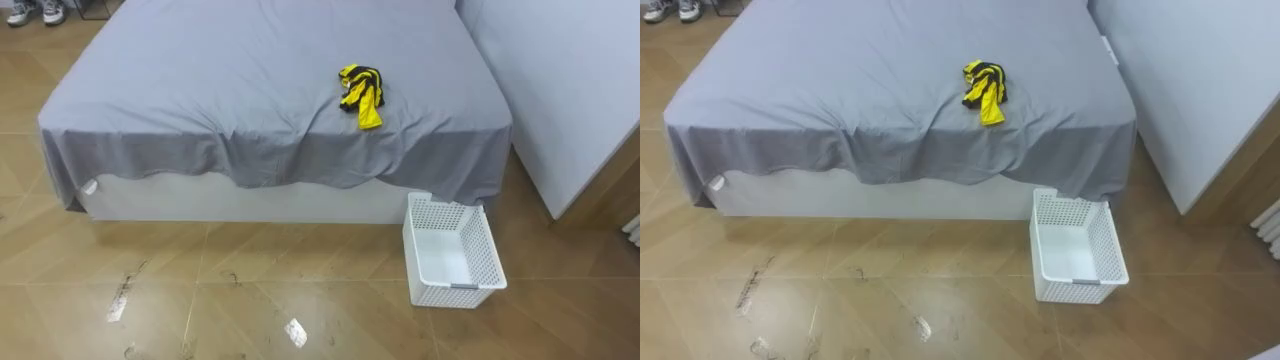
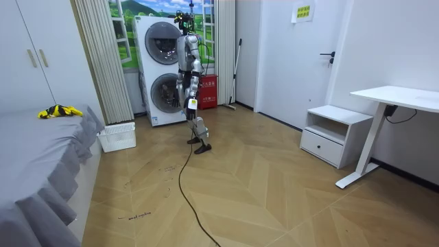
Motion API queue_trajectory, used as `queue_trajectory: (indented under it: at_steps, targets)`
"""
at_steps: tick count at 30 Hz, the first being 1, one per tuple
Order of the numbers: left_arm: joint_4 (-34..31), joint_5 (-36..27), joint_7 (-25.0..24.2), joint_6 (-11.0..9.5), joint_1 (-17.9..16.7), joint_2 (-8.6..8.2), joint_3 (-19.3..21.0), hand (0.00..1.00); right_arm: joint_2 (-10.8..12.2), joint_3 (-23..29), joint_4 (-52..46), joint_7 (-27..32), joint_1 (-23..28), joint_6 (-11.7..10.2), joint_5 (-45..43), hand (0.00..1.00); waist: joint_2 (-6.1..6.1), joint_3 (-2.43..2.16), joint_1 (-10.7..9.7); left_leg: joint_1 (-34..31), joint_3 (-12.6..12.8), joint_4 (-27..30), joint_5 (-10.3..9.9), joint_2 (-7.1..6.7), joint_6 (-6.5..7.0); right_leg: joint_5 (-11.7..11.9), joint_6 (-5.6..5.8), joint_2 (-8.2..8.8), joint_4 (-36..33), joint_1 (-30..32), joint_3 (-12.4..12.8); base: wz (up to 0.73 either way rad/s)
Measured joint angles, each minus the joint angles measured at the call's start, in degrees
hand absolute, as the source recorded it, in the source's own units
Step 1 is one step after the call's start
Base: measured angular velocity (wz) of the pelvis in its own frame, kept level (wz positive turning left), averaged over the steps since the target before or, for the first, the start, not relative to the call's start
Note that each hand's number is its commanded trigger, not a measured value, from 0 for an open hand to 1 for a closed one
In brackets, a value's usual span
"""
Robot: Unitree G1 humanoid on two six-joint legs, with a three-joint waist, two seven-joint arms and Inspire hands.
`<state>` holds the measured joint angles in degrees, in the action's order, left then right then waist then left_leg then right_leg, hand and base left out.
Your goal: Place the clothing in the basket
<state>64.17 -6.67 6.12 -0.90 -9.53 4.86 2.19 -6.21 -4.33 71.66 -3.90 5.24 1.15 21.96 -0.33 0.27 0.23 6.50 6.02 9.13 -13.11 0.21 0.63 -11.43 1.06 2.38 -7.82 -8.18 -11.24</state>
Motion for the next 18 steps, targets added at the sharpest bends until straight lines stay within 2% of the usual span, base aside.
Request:
queue_trajectory:
  at_steps: [10,14,16,18]
  targets:
    - [0.0,-0.5,-0.3,0.0,0.0,0.1,0.1,0.0,0.0,0.4,-0.2,0.0,0.4,0.0,0.3,0.0,-0.4,-0.33,0.0,-0.8,0.0,0.1,0.0,-0.02,0.0,0.0,0.0,0.02,0.0,0.3,0.0,0.0]
    - [0.1,-0.5,-1.1,0.0,-0.1,0.05,0.9,0.0,0.0,1.3,-0.1,0.0,0.5,0.0,0.3,0.0,-0.48,-0.22,0.0,-0.8,0.0,0.1,0.0,-0.01,0.0,0.0,0.0,0.01,0.0,0.3,0.0,0.0]
    - [0.1,-0.5,-1.5,0.0,-0.1,0.06,1.2,0.0,0.0,1.3,-0.3,-0.1,0.7,0.0,0.2,0.0,-0.33,-0.04,-0.1,-0.8,0.1,0.1,0.0,0.02,0.0,0.0,0.0,-0.04,0.0,0.3,0.1,0.0]
    - [0.1,-0.6,-1.7,0.1,-0.2,0.06,1.2,0.0,0.0,1.4,-0.5,-0.1,0.9,0.0,0.0,0.0,-0.24,-0.09,0.0,-0.8,0.2,0.2,0.0,0.09,0.0,0.0,0.0,-0.08,-0.1,0.3,0.1,0.0]
